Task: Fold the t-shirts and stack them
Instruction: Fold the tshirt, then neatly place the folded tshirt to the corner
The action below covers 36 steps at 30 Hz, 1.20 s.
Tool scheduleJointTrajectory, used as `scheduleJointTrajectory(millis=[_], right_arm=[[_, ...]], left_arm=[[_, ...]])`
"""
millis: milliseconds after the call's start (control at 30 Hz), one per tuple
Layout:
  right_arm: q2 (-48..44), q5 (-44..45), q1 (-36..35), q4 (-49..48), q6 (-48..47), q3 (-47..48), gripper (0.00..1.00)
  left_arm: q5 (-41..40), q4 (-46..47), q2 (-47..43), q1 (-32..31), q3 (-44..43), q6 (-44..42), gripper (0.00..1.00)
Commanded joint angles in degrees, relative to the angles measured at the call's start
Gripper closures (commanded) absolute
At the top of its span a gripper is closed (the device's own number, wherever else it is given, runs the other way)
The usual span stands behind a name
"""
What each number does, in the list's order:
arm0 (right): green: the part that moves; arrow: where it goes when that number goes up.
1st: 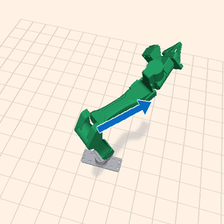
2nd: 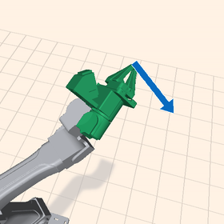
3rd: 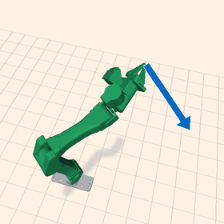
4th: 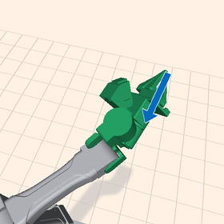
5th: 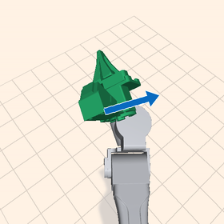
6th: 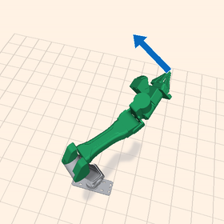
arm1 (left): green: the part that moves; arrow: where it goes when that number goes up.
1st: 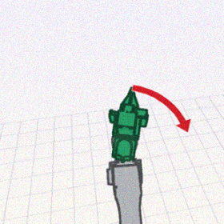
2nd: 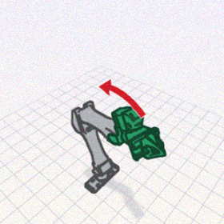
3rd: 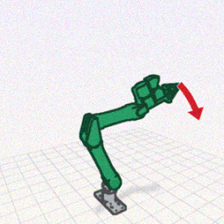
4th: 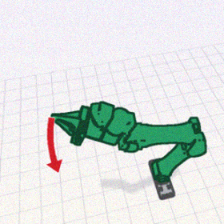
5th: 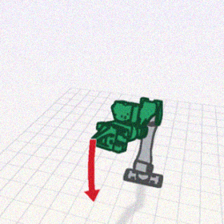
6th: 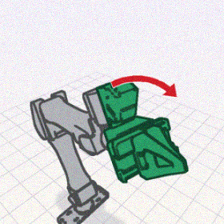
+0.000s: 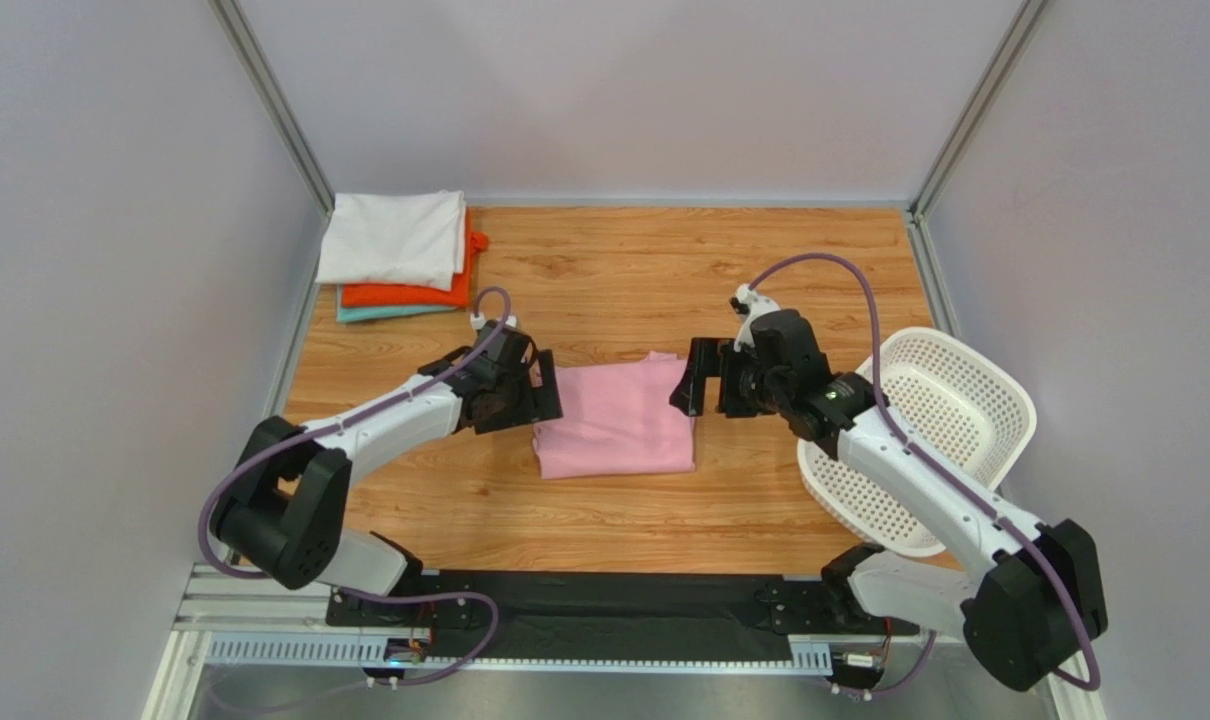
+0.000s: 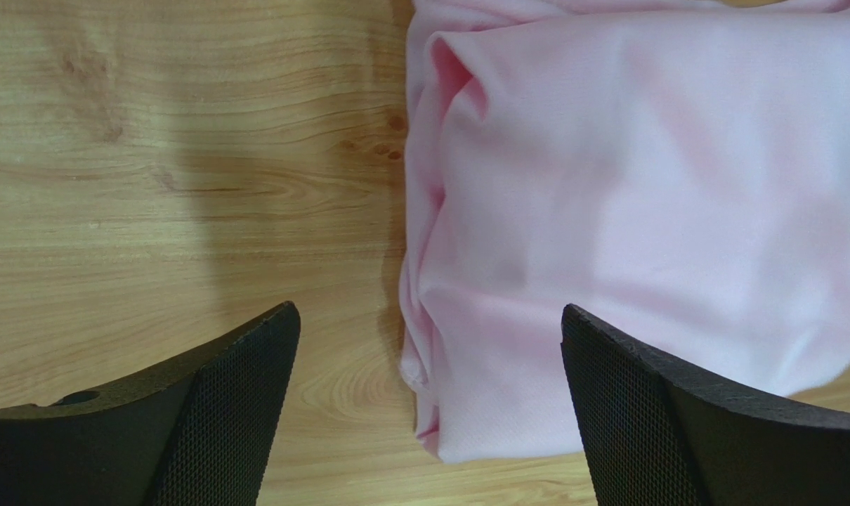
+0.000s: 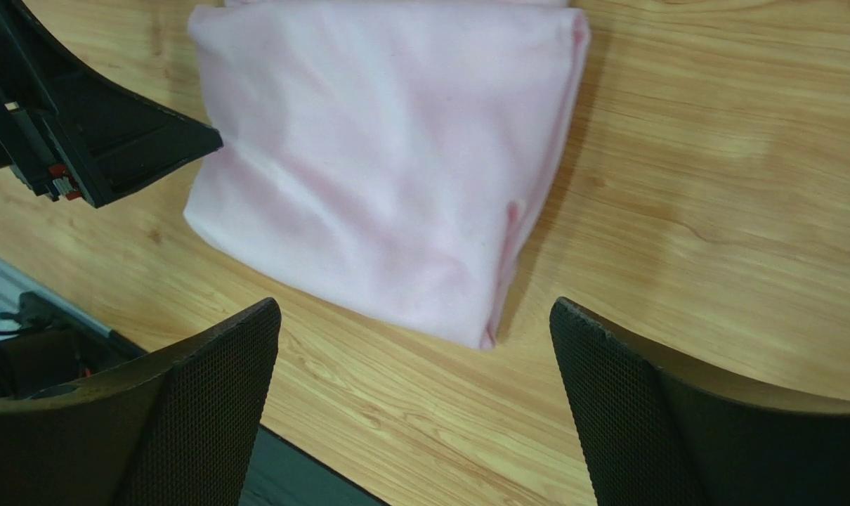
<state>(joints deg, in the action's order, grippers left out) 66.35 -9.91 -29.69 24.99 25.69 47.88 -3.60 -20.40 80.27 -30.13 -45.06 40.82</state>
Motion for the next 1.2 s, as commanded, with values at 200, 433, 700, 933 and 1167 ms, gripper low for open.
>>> scheduleJointTrajectory(millis=[200,433,700,933,1167], right_arm=[[-5.96,9.82,0.43,5.51,-0.73,-3.05,0.00],[-6.05,9.82,0.86,5.59,-1.78,-3.49,0.00],[-6.67,9.82,2.00,5.59,-2.66,-4.81,0.00],[-6.41,9.04,4.64,5.33,-3.46,-6.30,0.00],[-5.79,7.89,6.75,4.89,-3.90,-7.27,0.00]], left_arm=[[0.87,0.54,9.99,0.16,-5.91,-0.83,0.09],[3.16,0.63,16.67,0.07,-8.82,-0.83,0.23],[2.29,-1.91,22.64,-2.03,-13.64,-1.18,0.45],[-6.24,-7.98,27.74,-5.64,-19.36,-2.05,0.81],[-15.90,-12.46,26.96,-5.82,-24.63,-6.26,1.00]])
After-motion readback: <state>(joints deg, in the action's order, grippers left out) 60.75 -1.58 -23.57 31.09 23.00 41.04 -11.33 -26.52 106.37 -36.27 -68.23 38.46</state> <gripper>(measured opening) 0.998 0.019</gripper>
